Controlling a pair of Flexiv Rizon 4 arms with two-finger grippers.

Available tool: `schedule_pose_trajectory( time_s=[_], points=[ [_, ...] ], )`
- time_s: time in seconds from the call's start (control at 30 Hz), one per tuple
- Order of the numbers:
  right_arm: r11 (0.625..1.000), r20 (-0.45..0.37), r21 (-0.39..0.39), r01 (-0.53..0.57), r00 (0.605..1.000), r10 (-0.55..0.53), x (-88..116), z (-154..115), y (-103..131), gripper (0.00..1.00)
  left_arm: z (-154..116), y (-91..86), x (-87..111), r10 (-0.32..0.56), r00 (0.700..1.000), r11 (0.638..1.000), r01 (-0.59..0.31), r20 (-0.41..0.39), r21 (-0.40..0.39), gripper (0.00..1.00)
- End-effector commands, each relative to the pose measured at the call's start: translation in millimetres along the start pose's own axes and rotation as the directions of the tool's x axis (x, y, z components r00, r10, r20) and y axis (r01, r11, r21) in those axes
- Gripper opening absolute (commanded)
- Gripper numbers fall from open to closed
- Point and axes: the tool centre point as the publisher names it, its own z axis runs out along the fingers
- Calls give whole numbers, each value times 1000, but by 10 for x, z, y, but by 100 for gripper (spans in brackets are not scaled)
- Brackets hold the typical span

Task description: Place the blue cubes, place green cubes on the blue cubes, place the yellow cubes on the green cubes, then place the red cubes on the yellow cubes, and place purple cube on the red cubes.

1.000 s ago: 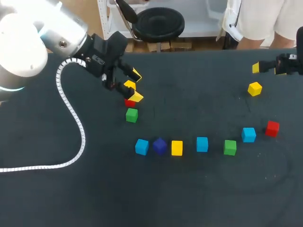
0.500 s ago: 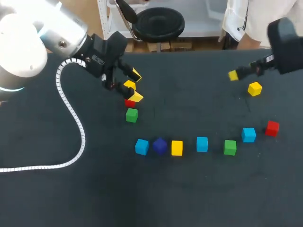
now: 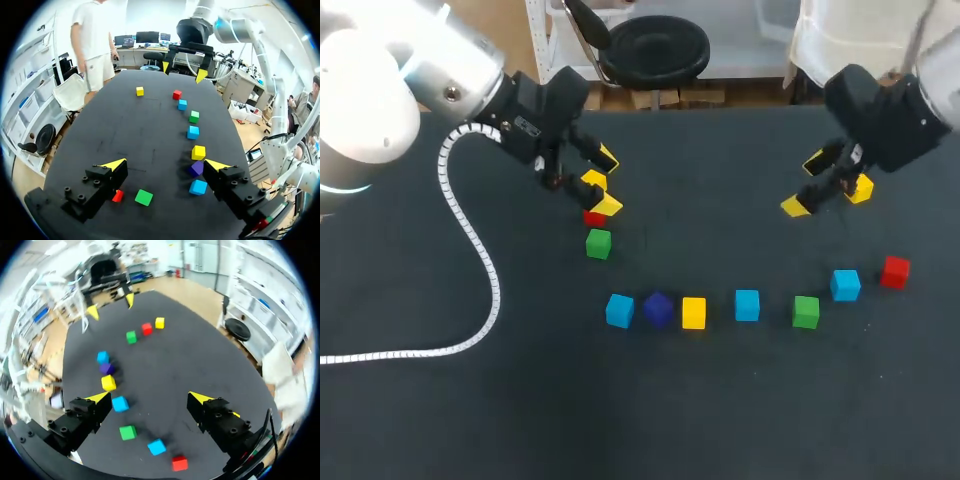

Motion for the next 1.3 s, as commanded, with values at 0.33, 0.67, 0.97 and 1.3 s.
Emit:
schedule_pose_trajectory(
  time_s=[0.33, 0.67, 0.97, 1.3],
  points=[
    [982, -53, -185, 38, 997, -49, -57, -40, -69, 100, -49, 99, 94, 58, 998, 998, -58, -9, -36, 100],
    [982, -53, -185, 38, 997, -49, -57, -40, -69, 100, -132, 517, 186, 196, 976, 979, -190, -99, 67, 100],
    [982, -53, -185, 38, 997, -49, -57, -40, -69, 100, -102, 800, 334, 158, 982, 985, -150, -104, 87, 100],
    [982, -53, -185, 38, 997, -49, -57, -40, -69, 100, -243, 813, 462, 122, 983, 992, -117, -140, 41, 100]
  ],
)
